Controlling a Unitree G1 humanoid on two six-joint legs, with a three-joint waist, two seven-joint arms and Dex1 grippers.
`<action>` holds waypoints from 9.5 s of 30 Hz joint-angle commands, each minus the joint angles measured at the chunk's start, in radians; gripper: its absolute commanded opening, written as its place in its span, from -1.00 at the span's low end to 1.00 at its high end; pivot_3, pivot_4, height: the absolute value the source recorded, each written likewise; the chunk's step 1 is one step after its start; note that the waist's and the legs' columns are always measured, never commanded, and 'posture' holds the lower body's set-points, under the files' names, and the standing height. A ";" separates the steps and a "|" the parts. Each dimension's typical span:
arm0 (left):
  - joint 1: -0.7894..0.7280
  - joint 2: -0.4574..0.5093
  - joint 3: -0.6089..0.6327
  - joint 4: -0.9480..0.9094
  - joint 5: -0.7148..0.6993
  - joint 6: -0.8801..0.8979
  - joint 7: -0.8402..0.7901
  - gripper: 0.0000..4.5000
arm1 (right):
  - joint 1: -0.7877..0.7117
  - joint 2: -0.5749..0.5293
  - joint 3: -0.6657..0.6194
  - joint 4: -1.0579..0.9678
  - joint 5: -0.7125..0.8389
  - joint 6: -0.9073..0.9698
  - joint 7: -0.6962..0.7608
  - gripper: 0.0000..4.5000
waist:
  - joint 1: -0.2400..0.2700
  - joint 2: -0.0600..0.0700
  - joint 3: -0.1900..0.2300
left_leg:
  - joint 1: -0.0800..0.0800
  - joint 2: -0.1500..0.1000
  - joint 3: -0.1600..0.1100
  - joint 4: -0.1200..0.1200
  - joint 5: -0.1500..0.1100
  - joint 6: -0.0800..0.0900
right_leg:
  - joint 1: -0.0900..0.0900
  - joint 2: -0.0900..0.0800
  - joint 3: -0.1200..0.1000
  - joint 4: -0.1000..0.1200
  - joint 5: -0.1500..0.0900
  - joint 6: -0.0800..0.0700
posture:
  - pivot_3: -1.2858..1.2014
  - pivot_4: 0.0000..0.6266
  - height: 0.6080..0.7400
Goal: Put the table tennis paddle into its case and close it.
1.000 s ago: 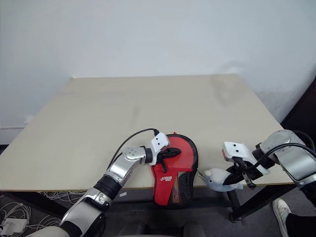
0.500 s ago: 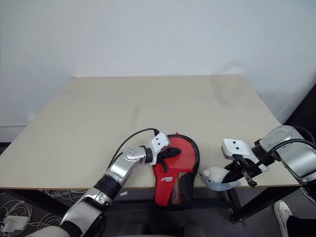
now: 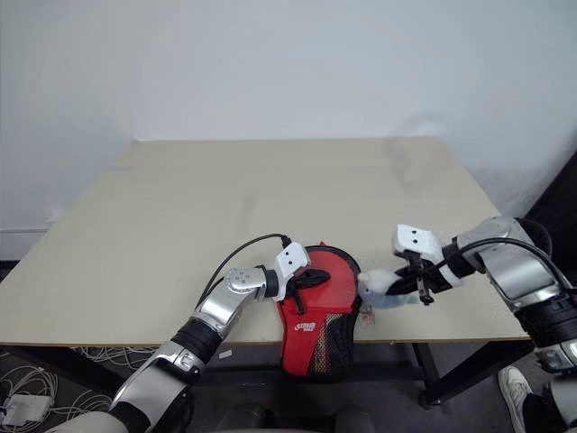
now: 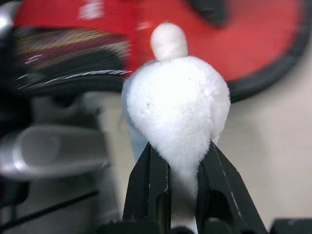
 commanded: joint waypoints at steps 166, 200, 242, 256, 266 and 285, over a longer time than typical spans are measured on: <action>0.452 0.463 0.762 -0.816 -0.330 0.569 0.382 0.99 | -0.196 0.534 -0.413 -0.049 0.329 0.434 -0.760 1.00 | 0.000 -0.017 0.027 | -0.019 0.002 0.000 0.000 0.001 0.002 | -0.019 0.003 0.003 0.005 0.007 -0.006 | 0.03 -1.00 1.00; 0.366 0.440 0.695 -0.737 -0.313 0.539 0.362 0.99 | -0.202 0.528 -0.440 -0.050 0.341 0.429 -0.788 1.00 | 0.000 -0.016 0.027 | -0.019 0.002 0.000 0.000 0.001 0.002 | -0.018 0.003 0.004 0.005 0.007 -0.006 | 0.03 -1.00 1.00; 0.473 0.412 0.735 -0.852 -0.331 0.565 0.418 0.99 | -0.265 0.567 -0.369 0.067 0.325 0.372 -0.729 1.00 | -0.001 -0.017 0.027 | -0.019 0.002 0.000 0.000 0.001 0.002 | -0.018 0.004 0.004 0.006 0.007 -0.006 | 0.03 -1.00 1.00; 0.464 0.413 0.733 -0.841 -0.332 0.563 0.412 0.99 | -0.262 0.571 -0.371 0.059 0.329 0.376 -0.733 1.00 | -0.001 -0.016 0.027 | -0.019 0.002 0.000 0.000 0.001 0.002 | -0.018 0.004 0.004 0.006 0.007 -0.006 | 0.03 -1.00 1.00; 0.453 0.420 0.734 -0.830 -0.331 0.564 0.406 0.99 | -0.257 0.573 -0.375 0.050 0.331 0.380 -0.740 1.00 | -0.001 -0.016 0.027 | -0.019 0.002 0.000 0.000 0.001 0.002 | -0.018 0.004 0.004 0.005 0.007 -0.006 | 0.03 -1.00 1.00; 0.436 0.428 0.733 -0.806 -0.326 0.557 0.389 0.99 | -0.251 0.584 -0.373 0.037 0.334 0.380 -0.753 1.00 | -0.001 -0.016 0.027 | -0.019 0.002 0.000 0.000 0.001 0.002 | -0.018 0.004 0.004 0.006 0.007 -0.006 | 0.03 -1.00 1.00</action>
